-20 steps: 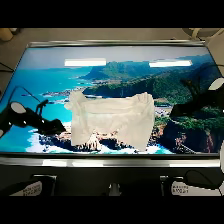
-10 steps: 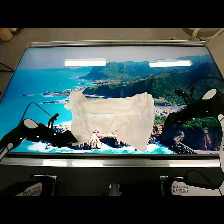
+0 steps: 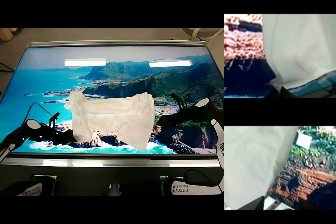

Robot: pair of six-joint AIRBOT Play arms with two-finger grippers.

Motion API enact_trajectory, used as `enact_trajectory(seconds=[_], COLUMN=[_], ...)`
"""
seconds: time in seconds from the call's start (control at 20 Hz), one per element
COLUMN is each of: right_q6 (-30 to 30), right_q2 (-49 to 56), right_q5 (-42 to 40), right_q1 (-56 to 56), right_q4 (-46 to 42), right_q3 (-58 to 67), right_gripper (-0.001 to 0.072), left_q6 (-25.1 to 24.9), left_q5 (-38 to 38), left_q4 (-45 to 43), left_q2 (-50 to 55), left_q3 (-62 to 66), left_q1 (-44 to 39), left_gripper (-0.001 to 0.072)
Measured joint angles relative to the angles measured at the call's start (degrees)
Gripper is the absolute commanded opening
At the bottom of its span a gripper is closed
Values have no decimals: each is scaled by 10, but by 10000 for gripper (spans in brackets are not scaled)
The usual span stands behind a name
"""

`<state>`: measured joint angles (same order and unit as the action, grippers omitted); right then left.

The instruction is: Fold the shirts.

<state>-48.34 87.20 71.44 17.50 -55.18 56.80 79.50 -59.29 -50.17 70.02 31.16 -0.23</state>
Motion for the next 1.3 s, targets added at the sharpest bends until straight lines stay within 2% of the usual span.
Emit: enact_trajectory(seconds=[0.1, 0.15, 0.2, 0.25, 0.3, 0.35, 0.5, 0.65, 0.9, 1.05, 1.3], right_q6=[14, 19, 23, 24, 23, 16, 8, 24, 35, 5, -48], right_q2=[19, 27, 33, 38, 41, 44, 40, -16, -219, -360, -491], right_q5=[-16, -26, -35, -54, -75, -95, -110, -75, -76, -109, -141], right_q1=[-3, -10, -17, -27, -35, -43, -51, -52, -52, -53, -52], right_q4=[42, 62, 77, 89, 92, 94, 96, 68, -45, -127, -208], right_q3=[-6, -8, -8, -9, -10, -10, 9, 82, 336, 444, 501], right_gripper=[442, 416, 347, 232, 56, 18, 17, 16, 16, 15, 16], left_q6=[-1, -2, -2, -2, -2, -2, -10, -13, -15, 5, 61], left_q5=[2, -1, -4, -5, -5, -7, -14, -21, -12, -8, -2], left_q4=[-3, 0, 1, 3, 4, 4, 3, -19, -56, -86, -119], left_q2=[-14, -24, -33, -42, -52, -61, -91, -139, -225, -259, -297], left_q3=[1, 2, 2, 2, 2, 2, 22, 111, 459, 664, 792], left_q1=[1, 1, 0, 0, 0, 0, 9, 37, 125, 164, 184], left_gripper=[22, 22, 22, 22, 22, 22, 20, 20, 20, 21, 21])
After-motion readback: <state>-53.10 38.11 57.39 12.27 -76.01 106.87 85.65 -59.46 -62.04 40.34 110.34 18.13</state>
